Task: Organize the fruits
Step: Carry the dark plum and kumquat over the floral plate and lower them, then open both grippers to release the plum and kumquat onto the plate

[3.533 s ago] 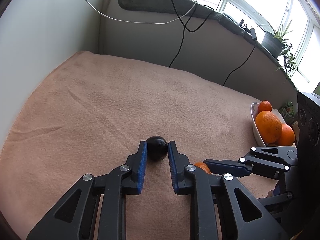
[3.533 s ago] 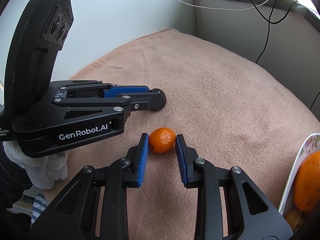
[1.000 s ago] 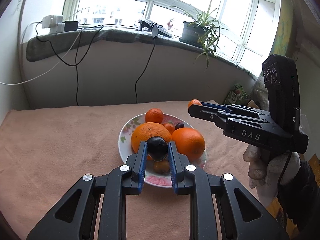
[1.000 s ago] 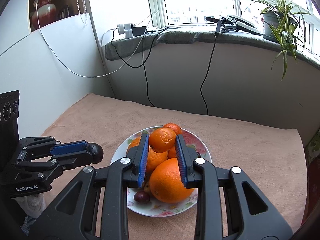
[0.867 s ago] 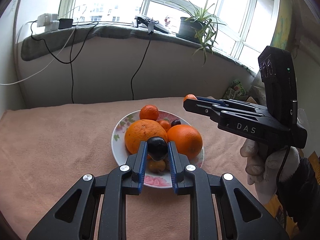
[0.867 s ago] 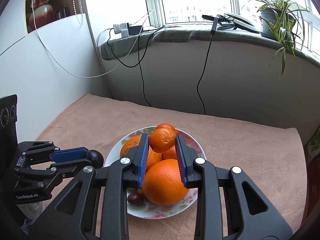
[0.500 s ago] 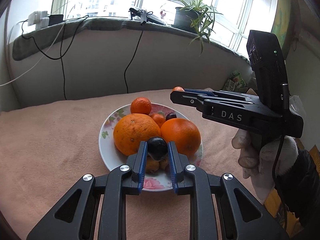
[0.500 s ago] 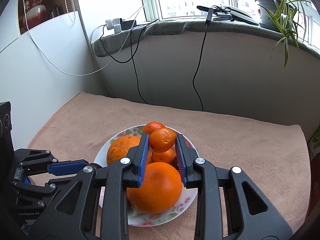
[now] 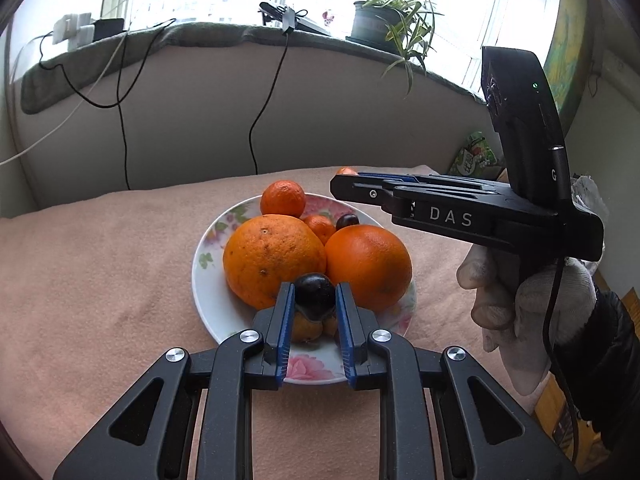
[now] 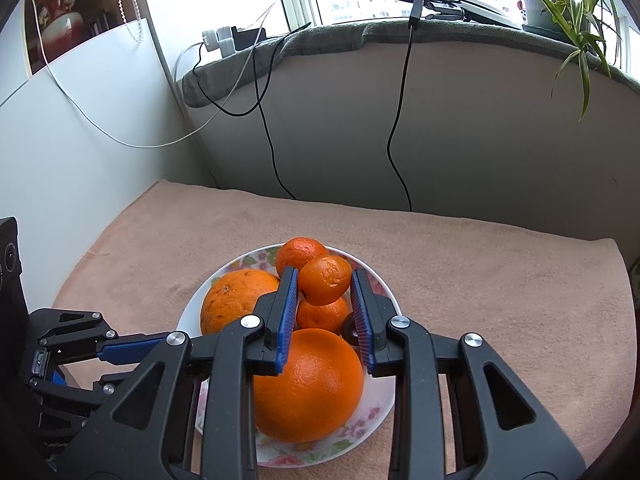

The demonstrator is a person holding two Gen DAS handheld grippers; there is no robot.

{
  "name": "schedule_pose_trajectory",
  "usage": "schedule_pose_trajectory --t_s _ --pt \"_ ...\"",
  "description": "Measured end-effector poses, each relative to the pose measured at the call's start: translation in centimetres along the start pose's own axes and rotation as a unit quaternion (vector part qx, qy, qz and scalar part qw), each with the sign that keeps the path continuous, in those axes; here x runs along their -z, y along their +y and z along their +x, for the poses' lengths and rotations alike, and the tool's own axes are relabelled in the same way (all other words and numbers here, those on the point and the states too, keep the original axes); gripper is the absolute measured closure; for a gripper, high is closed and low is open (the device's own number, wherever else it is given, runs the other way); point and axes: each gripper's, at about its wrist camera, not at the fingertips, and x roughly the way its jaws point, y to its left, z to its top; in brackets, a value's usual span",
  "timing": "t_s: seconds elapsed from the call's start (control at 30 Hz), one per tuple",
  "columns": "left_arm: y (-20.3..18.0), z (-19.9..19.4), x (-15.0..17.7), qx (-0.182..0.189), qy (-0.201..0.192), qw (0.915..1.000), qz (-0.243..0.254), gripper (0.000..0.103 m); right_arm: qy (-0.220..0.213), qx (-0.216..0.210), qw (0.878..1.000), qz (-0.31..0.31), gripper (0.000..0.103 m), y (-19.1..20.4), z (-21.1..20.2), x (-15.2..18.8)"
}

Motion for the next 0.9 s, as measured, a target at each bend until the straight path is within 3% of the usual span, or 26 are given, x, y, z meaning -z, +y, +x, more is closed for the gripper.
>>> schedule_pose_trajectory --t_s 0.9 --pt "0.0 0.1 0.0 -0.008 -0.004 1.0 -0.003 0.083 0.018 -0.006 1.0 -0.011 0.075 0.4 1.0 -0.1"
